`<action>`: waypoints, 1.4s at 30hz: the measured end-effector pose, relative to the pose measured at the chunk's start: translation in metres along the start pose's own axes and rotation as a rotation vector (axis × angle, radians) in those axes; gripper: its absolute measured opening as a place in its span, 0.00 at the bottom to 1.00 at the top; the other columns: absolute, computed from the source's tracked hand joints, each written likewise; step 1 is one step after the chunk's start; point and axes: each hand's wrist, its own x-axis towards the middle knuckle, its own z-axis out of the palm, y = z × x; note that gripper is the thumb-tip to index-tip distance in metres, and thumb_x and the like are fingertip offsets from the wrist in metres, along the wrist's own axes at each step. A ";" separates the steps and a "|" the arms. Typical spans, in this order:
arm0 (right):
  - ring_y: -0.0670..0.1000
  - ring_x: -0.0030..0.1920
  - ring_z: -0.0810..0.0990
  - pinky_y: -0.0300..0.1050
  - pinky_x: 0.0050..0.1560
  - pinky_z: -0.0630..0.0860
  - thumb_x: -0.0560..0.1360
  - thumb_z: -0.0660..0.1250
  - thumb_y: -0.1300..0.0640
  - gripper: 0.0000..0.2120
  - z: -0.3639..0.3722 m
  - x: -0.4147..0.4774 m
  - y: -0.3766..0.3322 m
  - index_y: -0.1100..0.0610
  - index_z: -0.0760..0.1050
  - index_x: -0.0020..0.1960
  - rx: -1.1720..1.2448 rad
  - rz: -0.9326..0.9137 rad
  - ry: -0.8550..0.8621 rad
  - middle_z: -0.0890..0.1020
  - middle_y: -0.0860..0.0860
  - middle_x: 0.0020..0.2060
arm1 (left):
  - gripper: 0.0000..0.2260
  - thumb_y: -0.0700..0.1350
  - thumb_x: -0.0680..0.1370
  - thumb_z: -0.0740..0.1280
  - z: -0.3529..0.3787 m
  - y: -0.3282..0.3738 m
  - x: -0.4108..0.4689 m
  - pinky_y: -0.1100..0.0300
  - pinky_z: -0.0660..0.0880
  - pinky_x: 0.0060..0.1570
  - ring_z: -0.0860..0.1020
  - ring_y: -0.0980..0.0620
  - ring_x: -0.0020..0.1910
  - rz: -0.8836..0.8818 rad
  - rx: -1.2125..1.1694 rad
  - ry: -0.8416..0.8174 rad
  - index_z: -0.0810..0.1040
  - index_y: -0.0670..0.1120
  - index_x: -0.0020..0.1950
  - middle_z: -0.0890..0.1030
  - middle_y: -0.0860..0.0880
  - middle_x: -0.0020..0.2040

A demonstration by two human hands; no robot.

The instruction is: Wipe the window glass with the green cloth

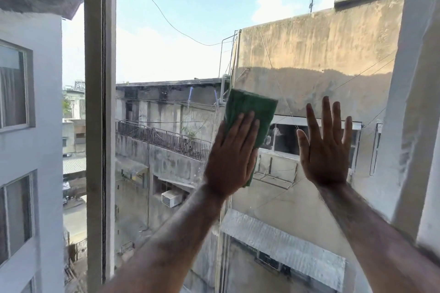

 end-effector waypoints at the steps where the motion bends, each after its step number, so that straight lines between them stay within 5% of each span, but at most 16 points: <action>1: 0.62 0.88 0.53 0.67 0.87 0.51 0.90 0.52 0.45 0.28 0.000 0.000 0.000 0.53 0.56 0.88 -0.001 -0.002 0.000 0.56 0.59 0.88 | 0.25 0.50 0.87 0.55 0.000 0.002 -0.027 0.38 0.62 0.79 0.56 0.43 0.84 0.039 0.010 -0.049 0.60 0.42 0.83 0.59 0.41 0.84; 6: 0.61 0.88 0.54 0.66 0.87 0.52 0.90 0.54 0.46 0.28 0.001 -0.001 -0.001 0.52 0.56 0.88 -0.001 -0.002 0.033 0.57 0.59 0.88 | 0.23 0.49 0.87 0.53 -0.027 -0.060 -0.106 0.34 0.67 0.75 0.60 0.40 0.83 -0.046 0.088 -0.130 0.62 0.41 0.81 0.61 0.40 0.82; 13: 0.61 0.88 0.54 0.67 0.87 0.52 0.90 0.53 0.46 0.28 0.004 -0.002 -0.001 0.52 0.55 0.88 -0.008 -0.002 0.041 0.56 0.59 0.88 | 0.23 0.46 0.88 0.56 -0.044 -0.102 0.052 0.40 0.59 0.81 0.59 0.42 0.83 -0.574 0.065 0.175 0.60 0.39 0.82 0.62 0.40 0.83; 19: 0.61 0.88 0.54 0.66 0.87 0.51 0.90 0.53 0.45 0.28 0.003 -0.001 0.001 0.52 0.56 0.88 -0.003 -0.007 0.032 0.57 0.59 0.88 | 0.25 0.44 0.86 0.59 -0.024 -0.043 0.019 0.40 0.61 0.80 0.57 0.42 0.84 -0.310 0.024 0.062 0.61 0.39 0.82 0.61 0.39 0.83; 24: 0.61 0.88 0.53 0.67 0.87 0.51 0.90 0.53 0.46 0.28 0.004 -0.001 -0.001 0.52 0.56 0.88 0.004 0.000 0.035 0.56 0.59 0.88 | 0.25 0.45 0.85 0.57 -0.047 -0.071 -0.074 0.37 0.64 0.78 0.59 0.41 0.83 -0.303 0.081 -0.066 0.61 0.37 0.81 0.60 0.38 0.82; 33: 0.61 0.88 0.54 0.68 0.86 0.53 0.90 0.54 0.46 0.28 0.003 -0.001 -0.001 0.53 0.56 0.88 -0.001 0.002 0.023 0.56 0.59 0.88 | 0.23 0.44 0.86 0.57 -0.060 -0.103 0.057 0.43 0.63 0.80 0.61 0.42 0.82 -0.328 0.089 0.029 0.62 0.39 0.81 0.64 0.40 0.81; 42: 0.60 0.89 0.51 0.67 0.87 0.50 0.90 0.54 0.45 0.30 0.006 -0.002 0.002 0.51 0.52 0.88 0.002 -0.009 0.023 0.53 0.58 0.89 | 0.28 0.41 0.82 0.69 -0.068 -0.071 -0.078 0.37 0.69 0.75 0.63 0.40 0.81 -0.269 0.106 -0.139 0.64 0.39 0.80 0.64 0.40 0.81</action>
